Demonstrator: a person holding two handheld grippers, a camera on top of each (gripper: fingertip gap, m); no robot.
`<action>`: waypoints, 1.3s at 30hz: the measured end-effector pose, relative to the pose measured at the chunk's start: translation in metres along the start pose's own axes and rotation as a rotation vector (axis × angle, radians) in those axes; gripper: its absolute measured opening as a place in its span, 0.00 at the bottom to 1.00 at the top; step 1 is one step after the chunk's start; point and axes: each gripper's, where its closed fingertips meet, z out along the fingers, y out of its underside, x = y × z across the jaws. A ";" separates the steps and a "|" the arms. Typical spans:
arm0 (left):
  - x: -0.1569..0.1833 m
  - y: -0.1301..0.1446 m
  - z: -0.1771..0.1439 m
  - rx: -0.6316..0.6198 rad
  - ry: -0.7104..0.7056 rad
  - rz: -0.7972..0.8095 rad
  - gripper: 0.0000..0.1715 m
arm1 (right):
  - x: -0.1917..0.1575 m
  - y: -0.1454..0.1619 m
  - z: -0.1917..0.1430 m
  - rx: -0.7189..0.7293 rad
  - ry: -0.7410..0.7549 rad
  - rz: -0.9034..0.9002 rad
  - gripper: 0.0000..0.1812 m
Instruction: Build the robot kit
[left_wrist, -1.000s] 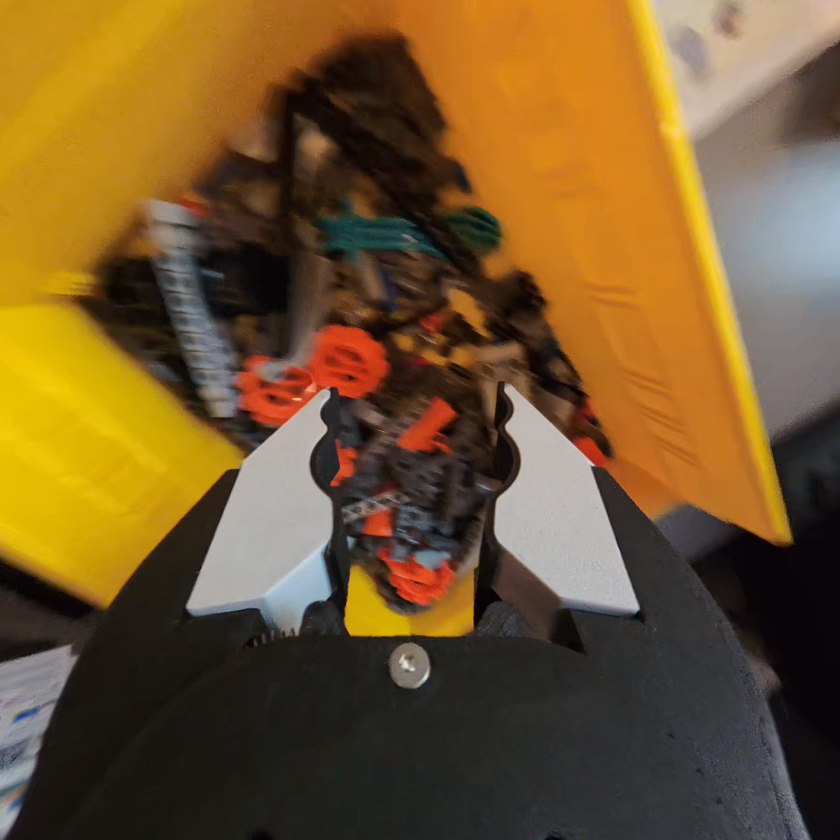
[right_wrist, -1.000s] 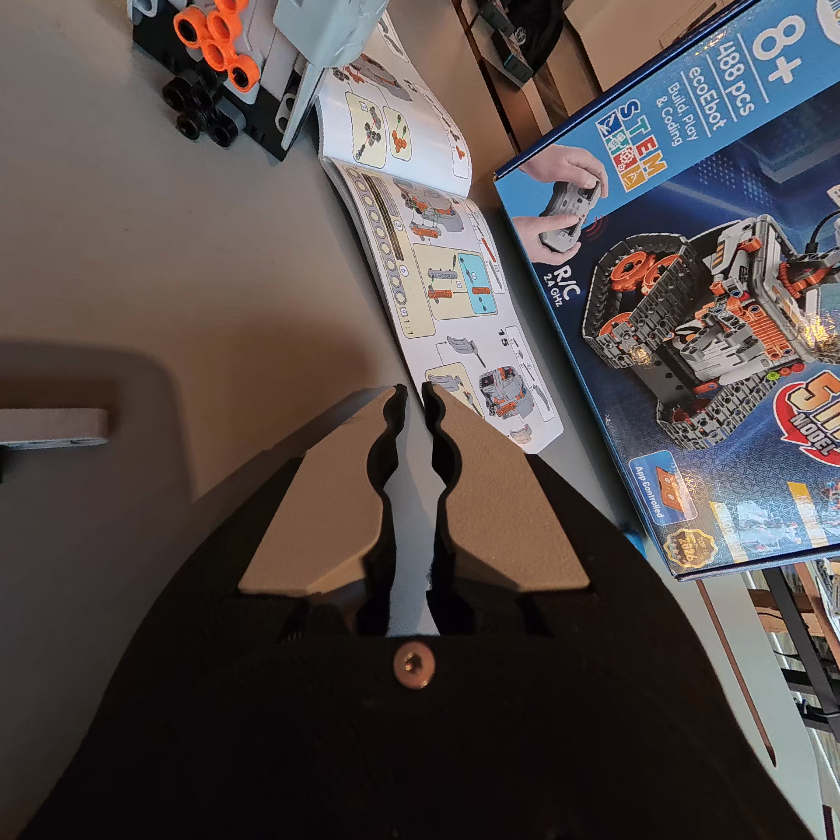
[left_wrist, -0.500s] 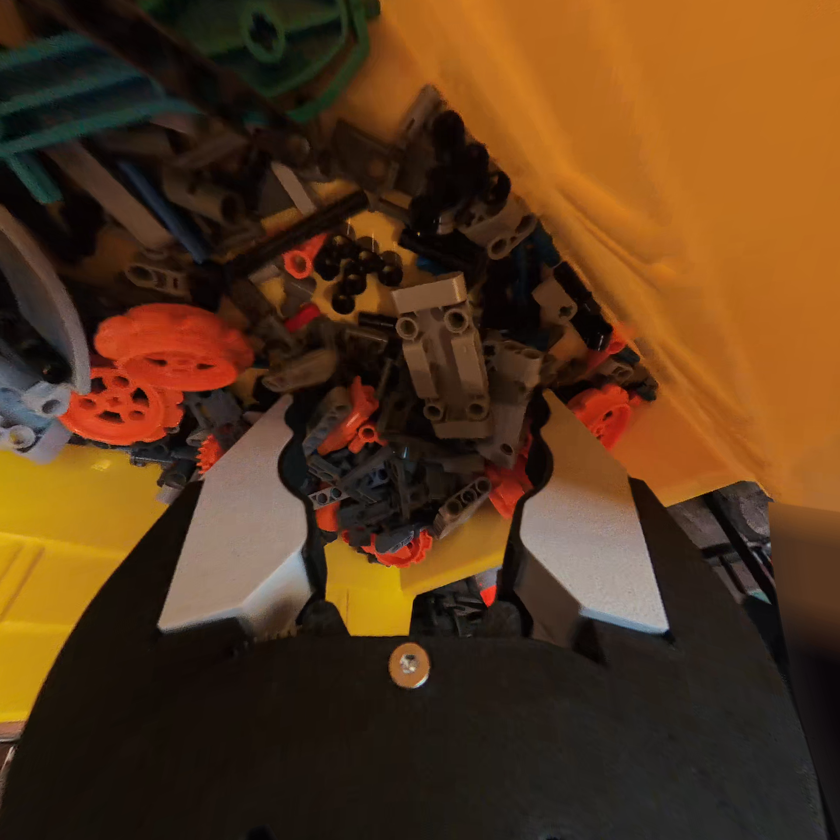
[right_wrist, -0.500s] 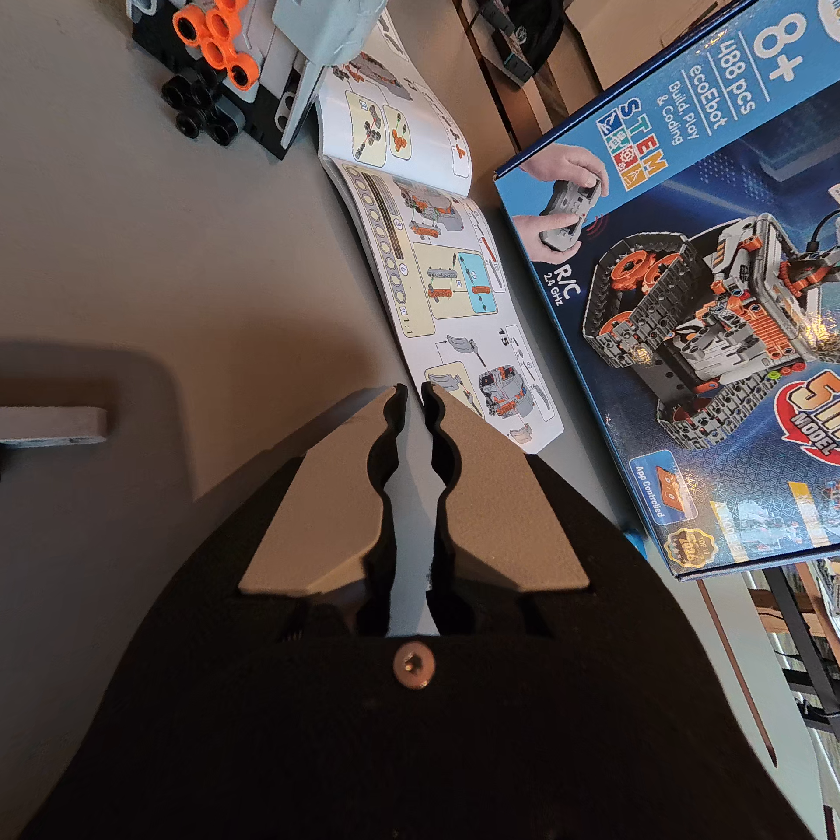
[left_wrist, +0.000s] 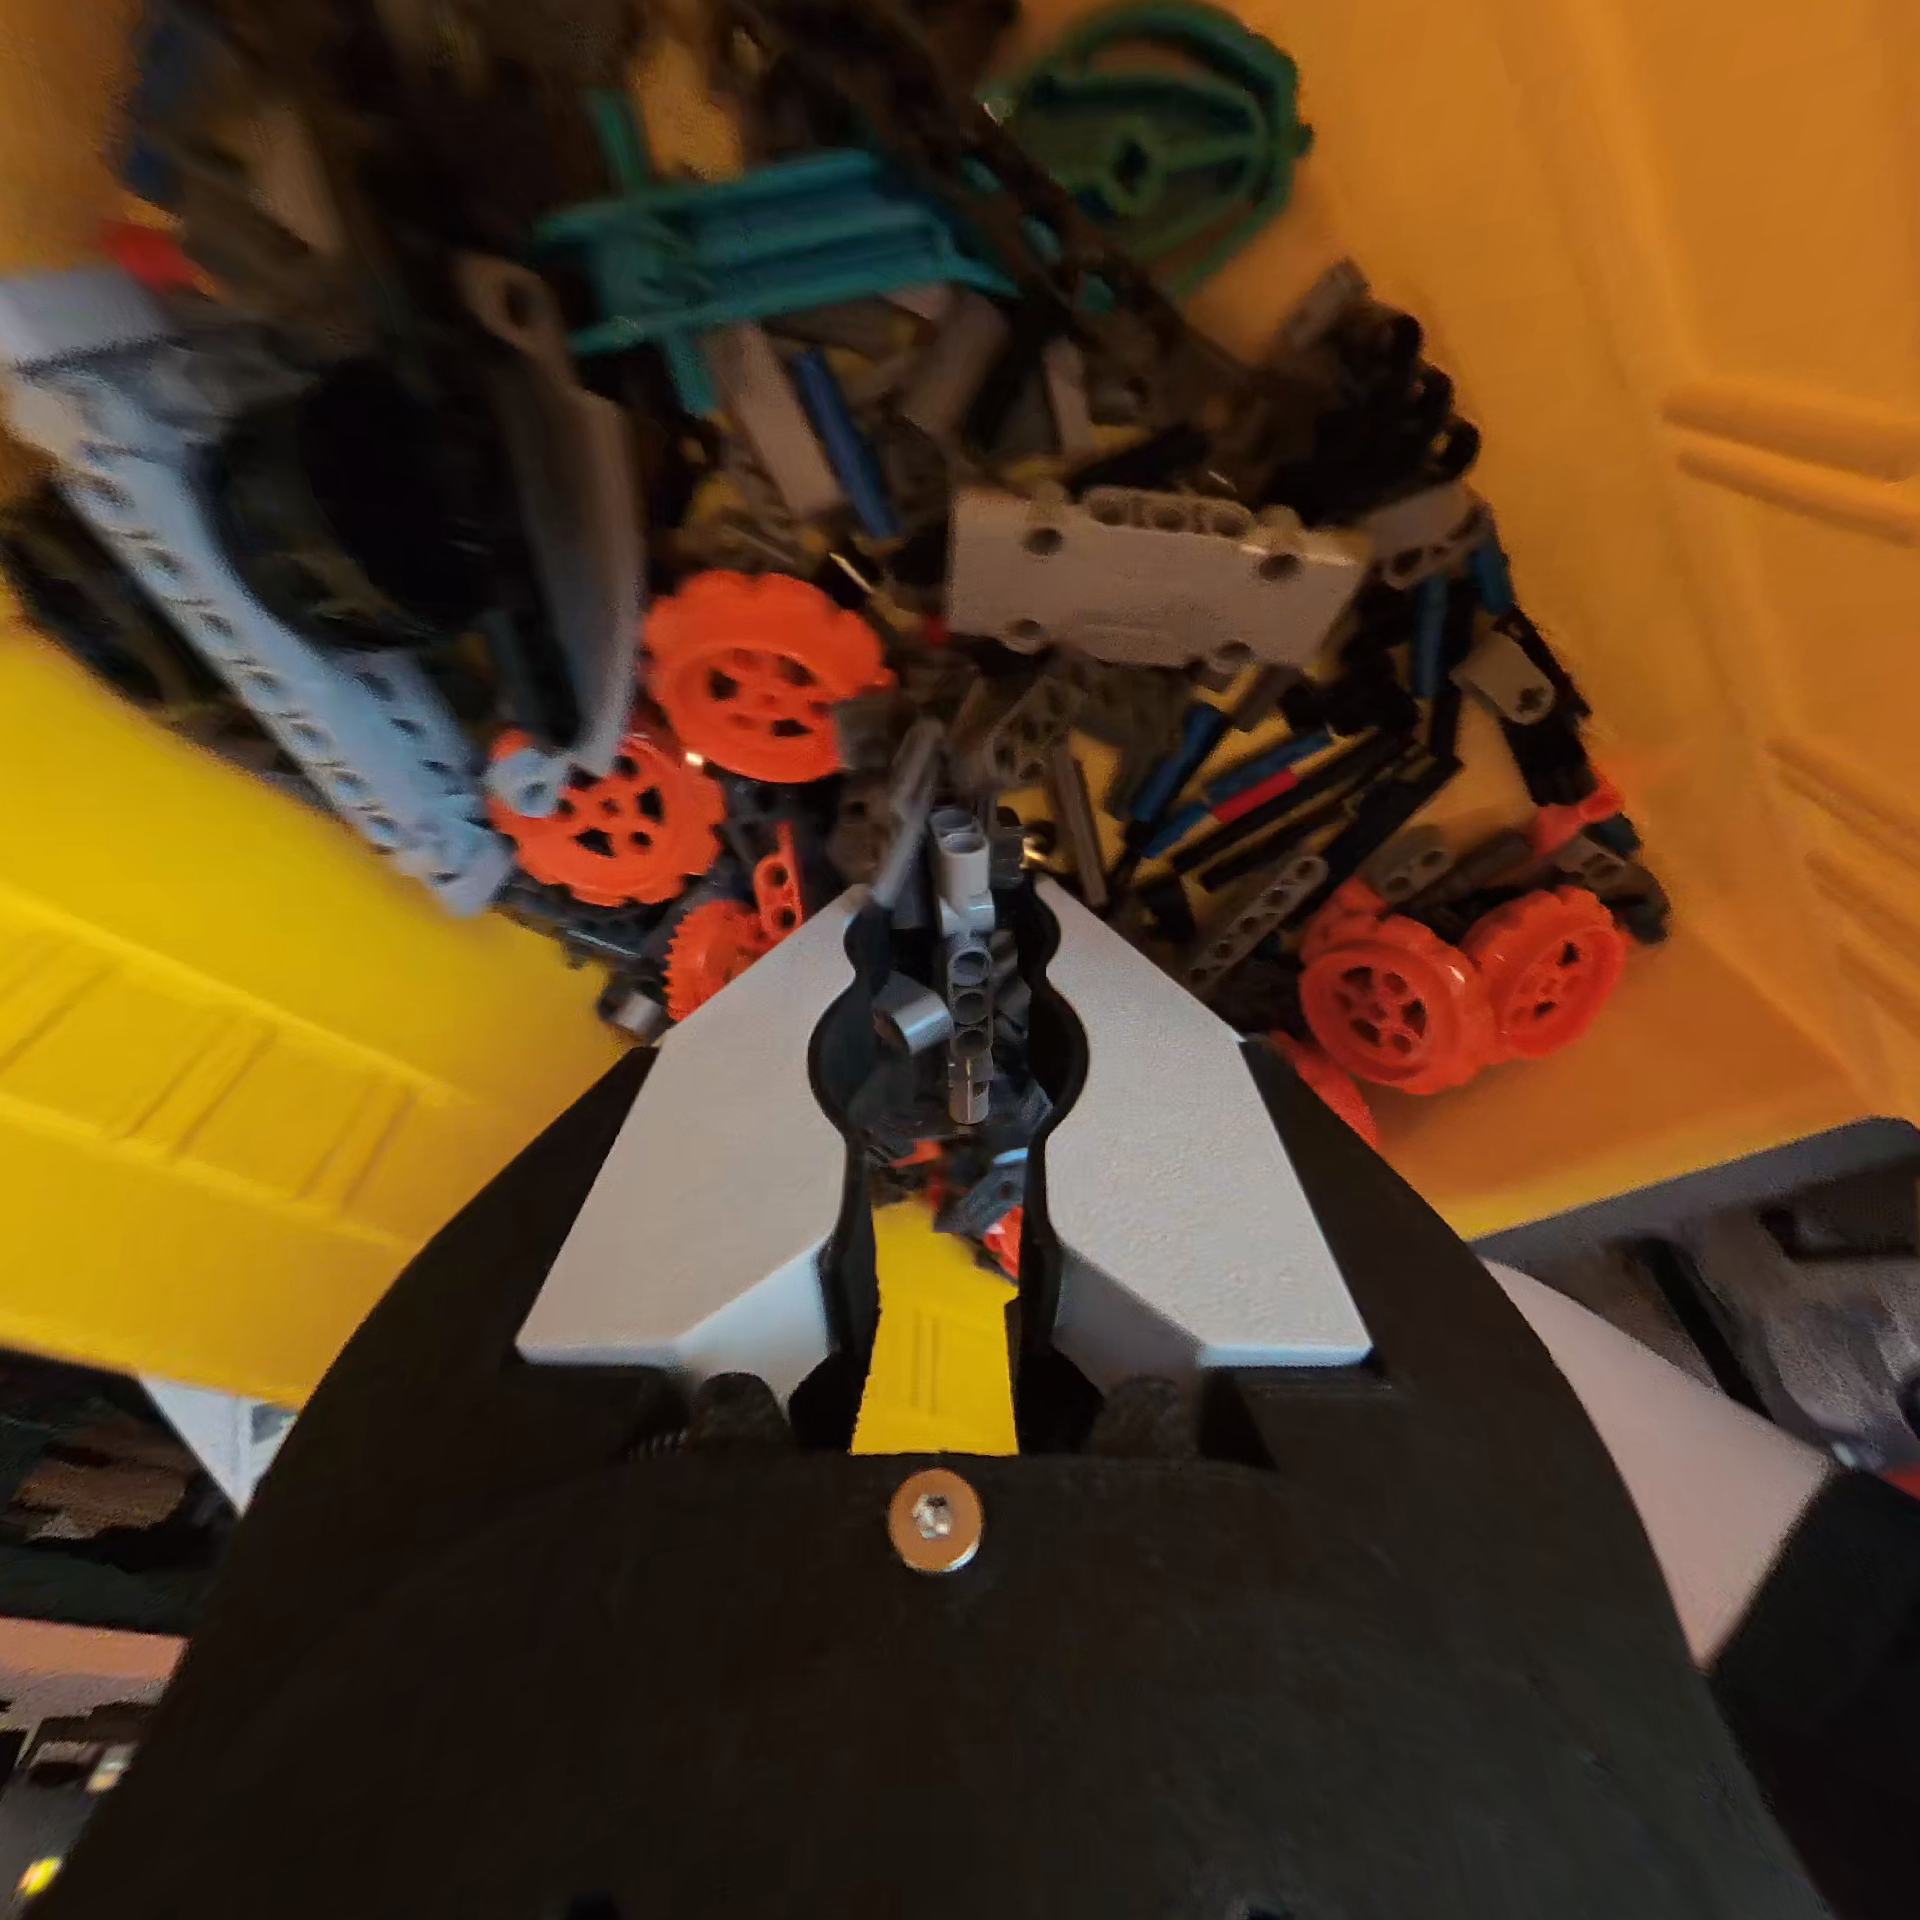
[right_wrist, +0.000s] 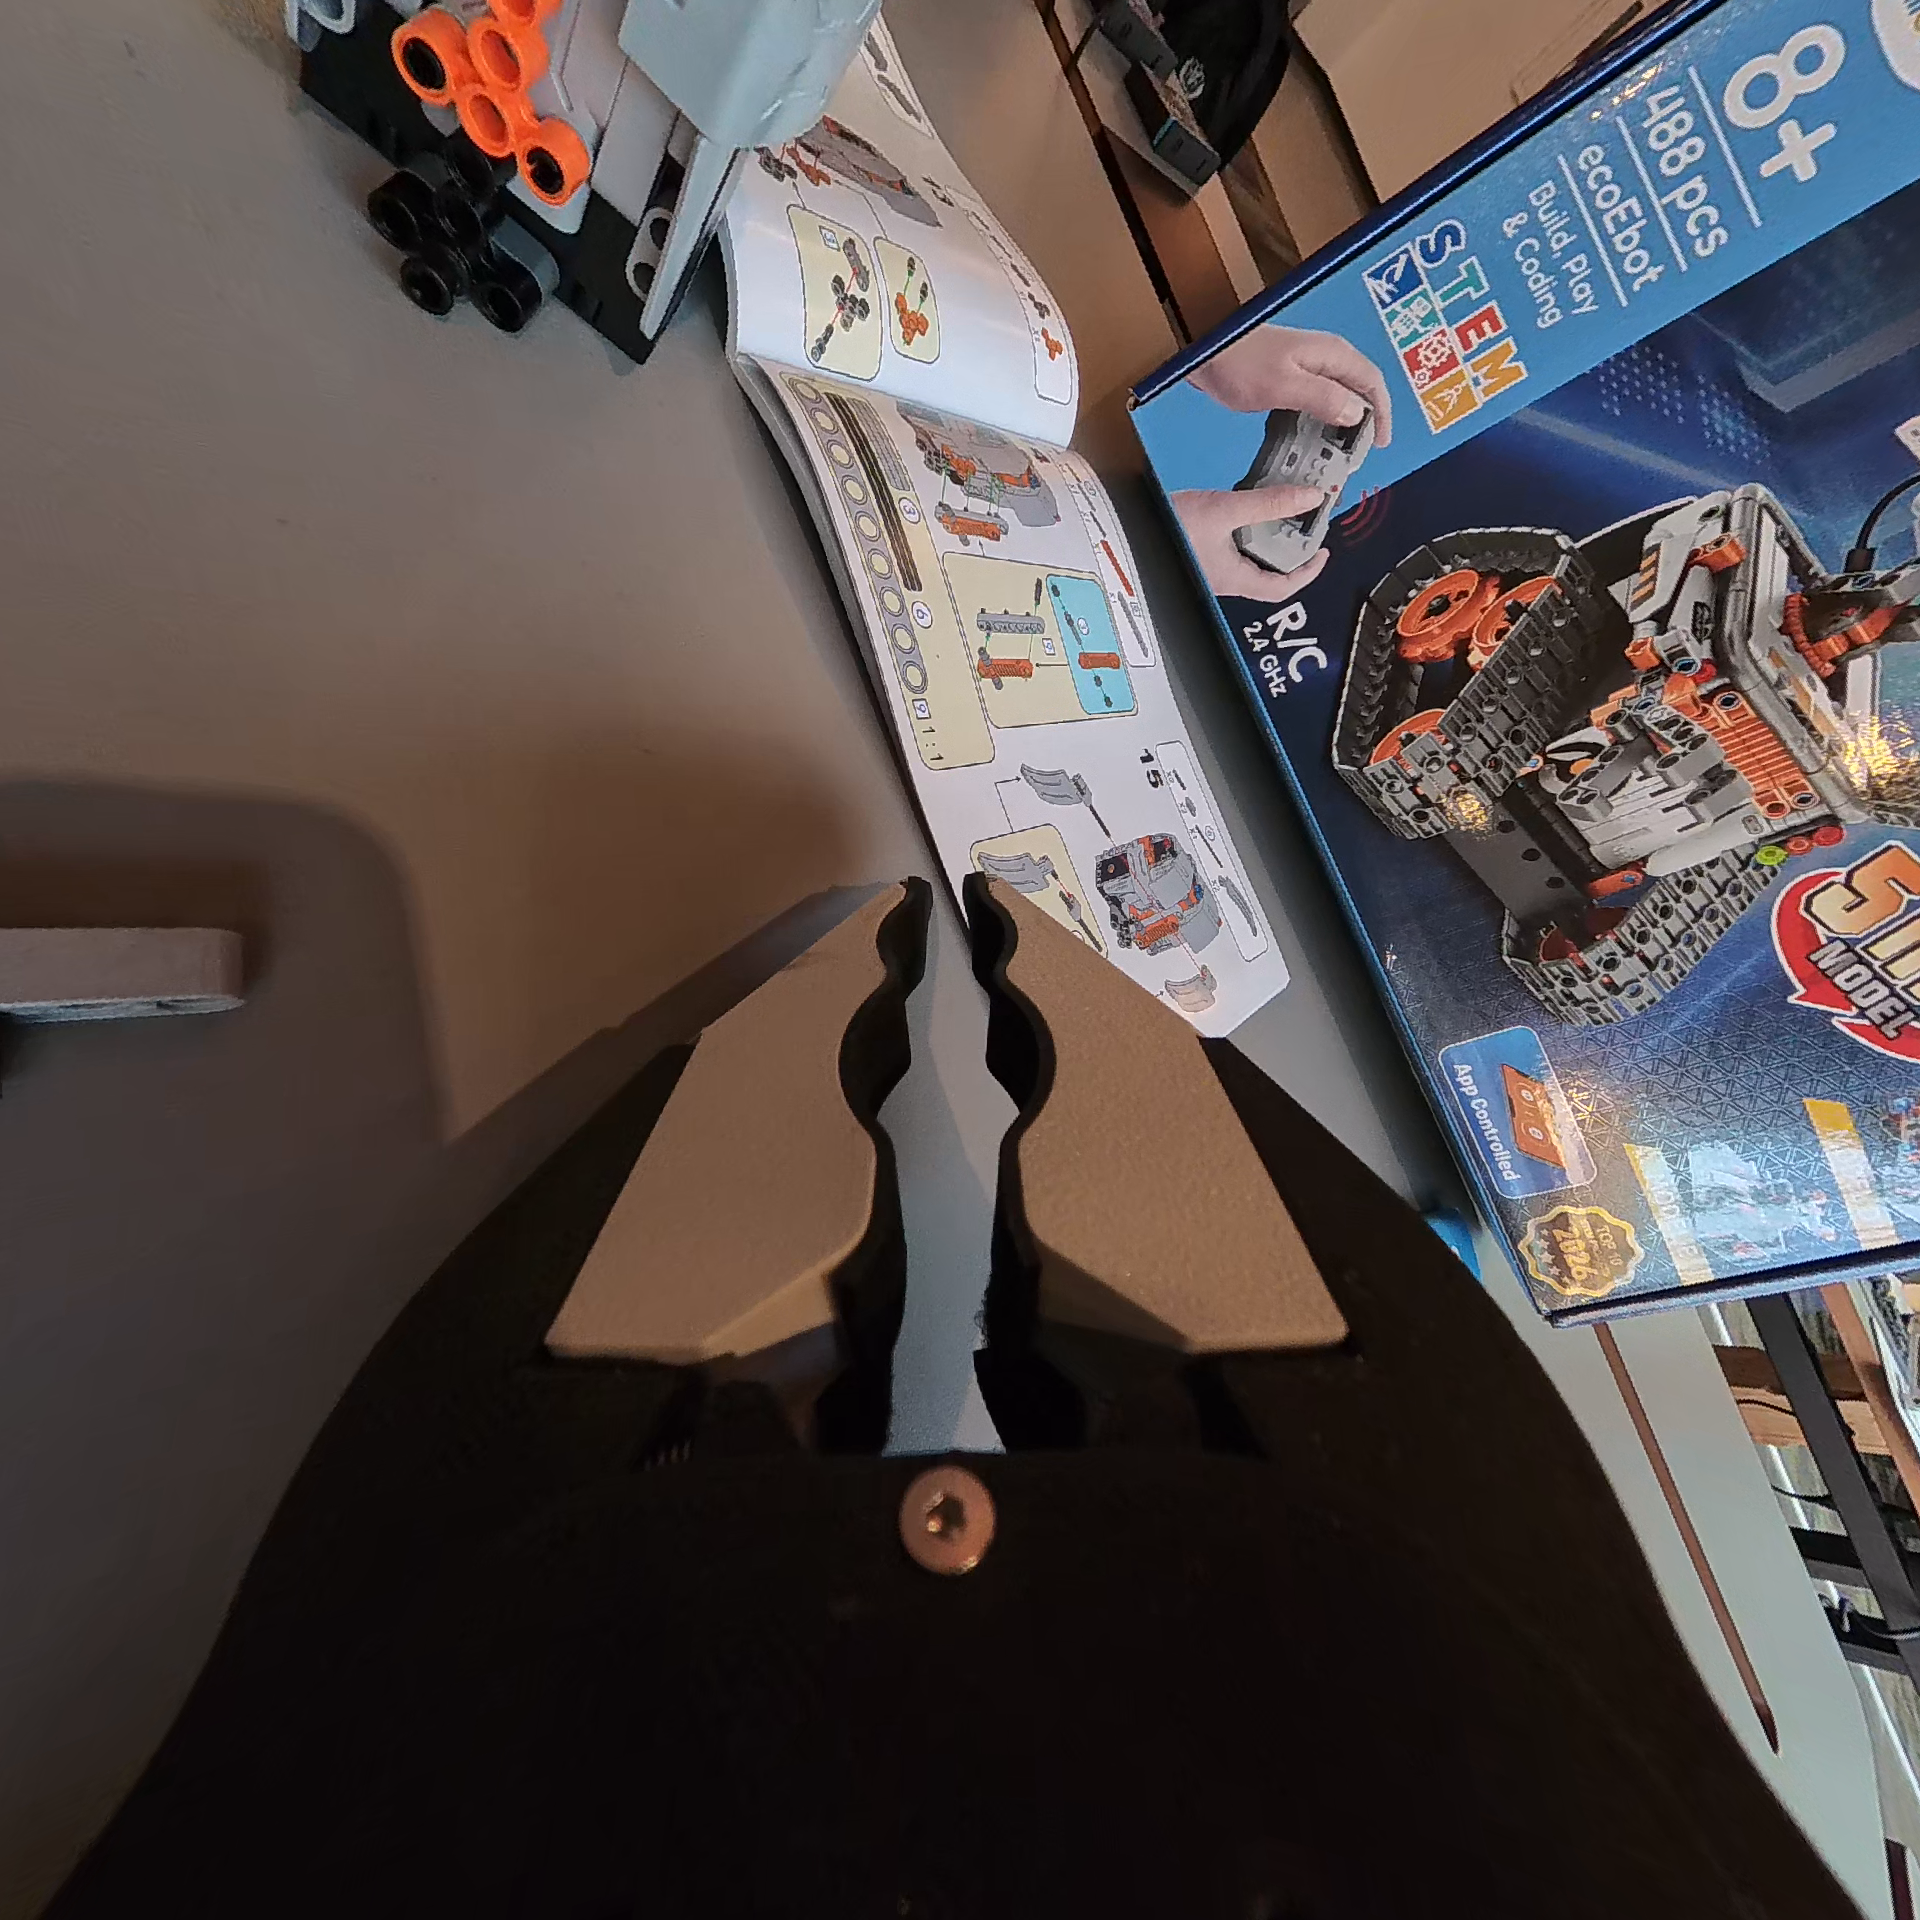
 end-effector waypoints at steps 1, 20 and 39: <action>-0.009 -0.006 -0.003 0.040 -0.034 -0.002 0.13 | 0.000 0.000 0.000 0.000 0.000 0.000 0.04; 0.005 0.031 -0.021 0.059 0.057 -0.309 0.48 | 0.000 0.000 0.000 -0.001 0.001 -0.003 0.03; 0.012 0.065 0.024 -0.286 0.146 -0.299 0.28 | 0.000 0.000 0.000 -0.003 0.002 -0.006 0.03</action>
